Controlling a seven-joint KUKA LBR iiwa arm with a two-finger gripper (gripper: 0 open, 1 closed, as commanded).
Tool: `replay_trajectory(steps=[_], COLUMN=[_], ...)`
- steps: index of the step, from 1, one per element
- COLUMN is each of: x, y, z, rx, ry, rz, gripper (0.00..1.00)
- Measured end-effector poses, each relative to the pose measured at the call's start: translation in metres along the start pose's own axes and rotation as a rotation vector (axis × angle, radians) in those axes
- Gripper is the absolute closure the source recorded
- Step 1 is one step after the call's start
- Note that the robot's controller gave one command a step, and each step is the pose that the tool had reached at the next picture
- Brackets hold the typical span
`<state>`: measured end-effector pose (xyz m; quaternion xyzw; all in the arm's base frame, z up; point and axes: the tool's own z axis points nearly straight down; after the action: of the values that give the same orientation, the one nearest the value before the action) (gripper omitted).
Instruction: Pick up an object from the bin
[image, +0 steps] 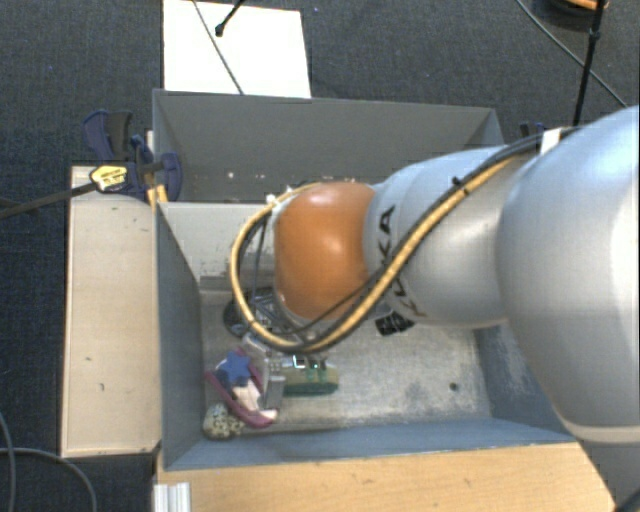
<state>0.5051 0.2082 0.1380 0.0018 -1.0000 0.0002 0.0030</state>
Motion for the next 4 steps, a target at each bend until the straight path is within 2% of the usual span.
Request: replay_trajectory(steps=[1,2,3,4], x=[-0.032,-0.004,-0.014,-0.045], y=[-0.086,-0.135,-0.153,-0.141], z=[0.069,0.068,0.068,0.068], rx=[0.002,0.002,-0.003,-0.002], ry=[-0.002,-0.003,-0.01,-0.006], rz=[0.321,0.363,0.402,0.497], gripper=[0.0,0.0,0.0,0.0])
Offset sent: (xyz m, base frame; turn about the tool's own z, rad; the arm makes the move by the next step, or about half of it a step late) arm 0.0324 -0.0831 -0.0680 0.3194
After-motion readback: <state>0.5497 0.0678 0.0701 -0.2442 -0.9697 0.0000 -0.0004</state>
